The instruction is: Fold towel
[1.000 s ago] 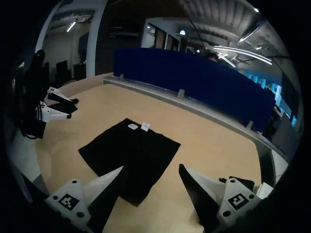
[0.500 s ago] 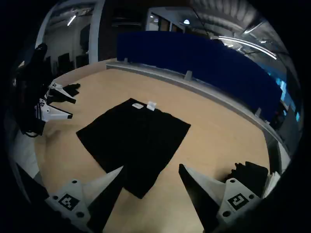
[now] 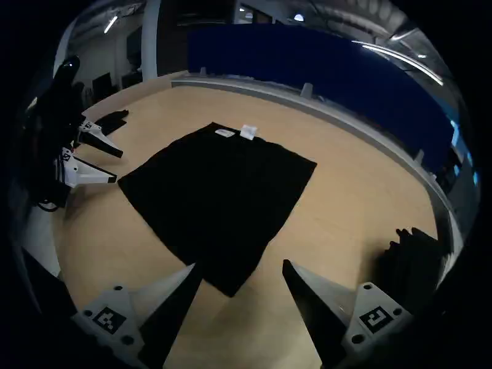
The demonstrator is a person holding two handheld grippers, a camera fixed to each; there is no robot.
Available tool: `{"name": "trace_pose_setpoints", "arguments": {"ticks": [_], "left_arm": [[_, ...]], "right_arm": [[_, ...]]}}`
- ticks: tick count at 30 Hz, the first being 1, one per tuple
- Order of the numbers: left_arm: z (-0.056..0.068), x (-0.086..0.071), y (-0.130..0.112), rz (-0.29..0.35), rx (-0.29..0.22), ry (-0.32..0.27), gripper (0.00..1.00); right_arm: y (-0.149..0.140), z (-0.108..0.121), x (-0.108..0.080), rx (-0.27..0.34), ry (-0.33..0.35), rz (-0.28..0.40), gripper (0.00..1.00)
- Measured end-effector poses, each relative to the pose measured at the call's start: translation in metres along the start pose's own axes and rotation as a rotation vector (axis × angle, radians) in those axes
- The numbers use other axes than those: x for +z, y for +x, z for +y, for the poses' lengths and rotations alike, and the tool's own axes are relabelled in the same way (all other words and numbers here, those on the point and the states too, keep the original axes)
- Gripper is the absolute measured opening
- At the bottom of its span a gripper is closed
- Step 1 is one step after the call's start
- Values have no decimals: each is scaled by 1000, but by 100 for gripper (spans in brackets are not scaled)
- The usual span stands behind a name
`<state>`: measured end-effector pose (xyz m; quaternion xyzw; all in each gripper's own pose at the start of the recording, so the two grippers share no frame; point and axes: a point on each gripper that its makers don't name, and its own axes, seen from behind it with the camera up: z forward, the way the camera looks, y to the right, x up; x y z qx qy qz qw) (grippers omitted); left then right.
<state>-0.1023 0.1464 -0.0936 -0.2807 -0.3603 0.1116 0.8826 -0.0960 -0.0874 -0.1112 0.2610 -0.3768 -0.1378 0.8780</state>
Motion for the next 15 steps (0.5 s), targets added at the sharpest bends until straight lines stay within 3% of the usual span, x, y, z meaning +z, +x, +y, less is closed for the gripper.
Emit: {"name": "trace_pose_setpoints", "arguments": {"ticks": [13, 15], "left_arm": [[6, 11, -17, -60, 11, -10, 91], [6, 12, -19, -68, 9, -7, 91]], "right_arm": [[-18, 0, 12, -1, 6, -40, 97], [-19, -1, 13, -3, 9, -45, 93]]}}
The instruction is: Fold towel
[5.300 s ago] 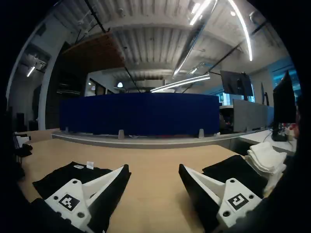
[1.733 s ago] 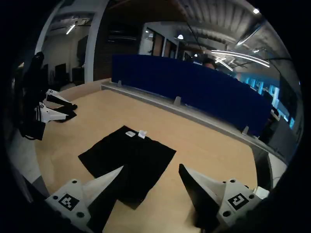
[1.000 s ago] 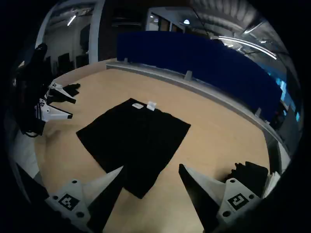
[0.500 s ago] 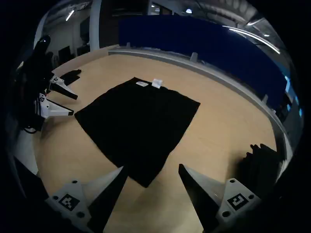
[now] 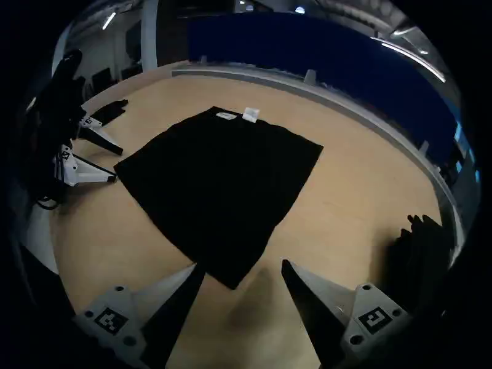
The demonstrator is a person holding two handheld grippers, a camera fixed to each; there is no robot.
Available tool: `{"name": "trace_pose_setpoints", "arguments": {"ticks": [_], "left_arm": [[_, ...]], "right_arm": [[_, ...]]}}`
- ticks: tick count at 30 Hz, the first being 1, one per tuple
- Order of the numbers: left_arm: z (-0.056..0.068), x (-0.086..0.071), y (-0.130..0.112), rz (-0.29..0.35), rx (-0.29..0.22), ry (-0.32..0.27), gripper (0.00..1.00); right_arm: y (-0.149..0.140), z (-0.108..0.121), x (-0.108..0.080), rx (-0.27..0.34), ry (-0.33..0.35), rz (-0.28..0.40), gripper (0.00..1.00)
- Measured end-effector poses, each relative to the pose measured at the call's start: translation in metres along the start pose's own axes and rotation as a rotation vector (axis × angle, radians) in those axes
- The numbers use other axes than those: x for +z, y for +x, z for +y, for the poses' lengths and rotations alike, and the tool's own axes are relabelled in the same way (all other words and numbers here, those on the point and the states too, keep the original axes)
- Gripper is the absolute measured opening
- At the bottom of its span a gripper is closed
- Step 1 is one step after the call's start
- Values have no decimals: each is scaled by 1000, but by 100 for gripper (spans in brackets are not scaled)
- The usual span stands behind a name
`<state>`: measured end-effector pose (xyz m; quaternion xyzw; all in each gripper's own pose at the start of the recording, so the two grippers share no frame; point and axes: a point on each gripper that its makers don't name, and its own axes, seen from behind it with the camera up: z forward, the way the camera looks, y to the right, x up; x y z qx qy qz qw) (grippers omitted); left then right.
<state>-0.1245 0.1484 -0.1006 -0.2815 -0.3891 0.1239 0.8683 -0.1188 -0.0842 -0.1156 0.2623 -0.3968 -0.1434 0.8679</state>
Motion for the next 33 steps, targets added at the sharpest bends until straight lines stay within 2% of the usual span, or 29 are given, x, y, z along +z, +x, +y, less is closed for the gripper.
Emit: {"name": "trace_pose_setpoints", "arguments": {"ticks": [7, 12, 18, 25, 33], "left_arm": [[3, 2, -2, -11, -7, 3, 90], [1, 1, -2, -27, -9, 13, 83], [-1, 2, -2, -33, -16, 21, 74], [1, 3, -2, -40, -5, 19, 67], [7, 4, -1, -46, 9, 9, 52]], "right_arm": [[-6, -3, 3, -6, 11, -18, 80], [-8, -5, 5, 7, 23, -20, 69], [-9, -8, 8, 20, 40, -23, 61], [-11, -10, 10, 10, 47, -29, 50], [-10, -7, 11, 29, 47, -29, 37]]}}
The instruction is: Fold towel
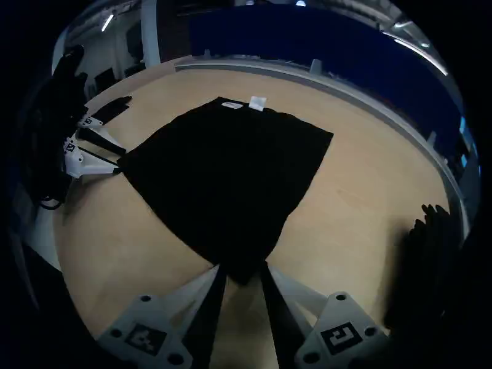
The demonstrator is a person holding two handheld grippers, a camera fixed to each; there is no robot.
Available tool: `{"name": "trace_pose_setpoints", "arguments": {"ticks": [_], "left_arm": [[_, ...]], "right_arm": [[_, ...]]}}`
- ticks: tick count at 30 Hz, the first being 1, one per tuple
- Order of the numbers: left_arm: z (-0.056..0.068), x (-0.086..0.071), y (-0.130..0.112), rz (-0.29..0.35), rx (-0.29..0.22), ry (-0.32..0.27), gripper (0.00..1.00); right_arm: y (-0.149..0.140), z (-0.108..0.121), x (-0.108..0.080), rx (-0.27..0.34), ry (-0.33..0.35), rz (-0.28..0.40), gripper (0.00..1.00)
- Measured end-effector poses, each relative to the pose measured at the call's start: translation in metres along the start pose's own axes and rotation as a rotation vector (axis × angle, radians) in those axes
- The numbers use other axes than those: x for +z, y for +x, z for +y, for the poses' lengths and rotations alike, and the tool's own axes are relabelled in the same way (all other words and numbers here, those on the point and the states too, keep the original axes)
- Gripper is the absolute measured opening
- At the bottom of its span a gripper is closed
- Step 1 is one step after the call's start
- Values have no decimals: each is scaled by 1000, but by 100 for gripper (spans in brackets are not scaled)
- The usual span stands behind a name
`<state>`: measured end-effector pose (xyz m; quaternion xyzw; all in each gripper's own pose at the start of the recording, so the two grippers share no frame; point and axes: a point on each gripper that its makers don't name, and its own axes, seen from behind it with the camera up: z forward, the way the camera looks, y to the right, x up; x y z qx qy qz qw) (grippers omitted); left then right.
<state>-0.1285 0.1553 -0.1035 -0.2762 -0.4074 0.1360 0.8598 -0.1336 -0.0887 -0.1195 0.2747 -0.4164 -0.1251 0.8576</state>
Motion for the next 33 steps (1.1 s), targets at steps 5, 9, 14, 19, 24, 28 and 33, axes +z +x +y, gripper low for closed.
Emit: {"name": "trace_pose_setpoints", "arguments": {"ticks": [5, 9, 14, 19, 24, 28, 33], "left_arm": [[2, 1, 0, -3, 4, -5, 41], [0, 2, 0, -8, -5, 1, 29], [-1, 0, 0, -7, -4, 5, 15], [-1, -3, 4, 0, -4, 9, 13], [-3, -11, 13, 18, -27, 13, 13], [-6, -21, 22, 32, -46, 21, 13], [-9, -35, 35, 53, -63, 30, 13]], "right_arm": [[0, 0, 1, 7, -4, -1, 25], [1, -3, 1, 3, 0, -3, 19], [2, -4, 0, -5, -4, -4, 17], [7, -4, -3, -7, -10, 6, 17], [16, -3, -11, -2, -5, 16, 17], [25, -3, -23, -4, -1, 27, 17], [36, -5, -38, -16, -2, 39, 17]]}}
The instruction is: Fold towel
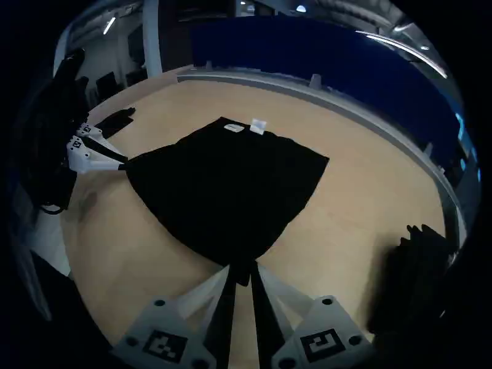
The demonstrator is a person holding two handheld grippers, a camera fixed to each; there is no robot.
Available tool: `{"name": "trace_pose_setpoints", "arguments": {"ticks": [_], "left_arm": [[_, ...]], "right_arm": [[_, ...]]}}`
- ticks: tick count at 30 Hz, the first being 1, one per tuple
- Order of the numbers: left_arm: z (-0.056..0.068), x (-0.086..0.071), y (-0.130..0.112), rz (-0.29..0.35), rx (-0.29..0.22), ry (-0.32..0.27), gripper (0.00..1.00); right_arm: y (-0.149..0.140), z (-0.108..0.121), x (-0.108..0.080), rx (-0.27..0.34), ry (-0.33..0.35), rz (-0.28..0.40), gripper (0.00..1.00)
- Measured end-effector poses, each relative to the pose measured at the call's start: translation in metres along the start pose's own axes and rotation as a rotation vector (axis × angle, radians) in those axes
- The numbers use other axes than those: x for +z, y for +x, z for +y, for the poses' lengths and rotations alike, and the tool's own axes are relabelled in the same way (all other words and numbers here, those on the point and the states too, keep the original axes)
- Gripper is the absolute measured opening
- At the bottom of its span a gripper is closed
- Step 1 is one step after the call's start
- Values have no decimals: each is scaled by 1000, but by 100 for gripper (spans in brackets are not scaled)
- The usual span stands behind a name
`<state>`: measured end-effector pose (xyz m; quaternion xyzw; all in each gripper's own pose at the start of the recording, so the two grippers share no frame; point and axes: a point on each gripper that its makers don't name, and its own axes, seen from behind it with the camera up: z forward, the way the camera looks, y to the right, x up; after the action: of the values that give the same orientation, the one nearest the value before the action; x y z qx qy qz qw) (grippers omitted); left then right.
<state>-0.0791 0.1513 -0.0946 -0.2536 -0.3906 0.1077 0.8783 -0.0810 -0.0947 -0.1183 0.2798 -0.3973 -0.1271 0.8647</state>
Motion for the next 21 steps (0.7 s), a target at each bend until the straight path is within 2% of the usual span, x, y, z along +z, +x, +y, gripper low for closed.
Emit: {"name": "trace_pose_setpoints", "arguments": {"ticks": [12, 21], "left_arm": [[0, -38, 28, 39, -64, 11, 13], [7, -68, 37, 46, -109, 7, 13]], "right_arm": [[25, -7, -41, -14, -5, 36, 17], [39, -13, -70, -11, 7, 50, 17]]}}
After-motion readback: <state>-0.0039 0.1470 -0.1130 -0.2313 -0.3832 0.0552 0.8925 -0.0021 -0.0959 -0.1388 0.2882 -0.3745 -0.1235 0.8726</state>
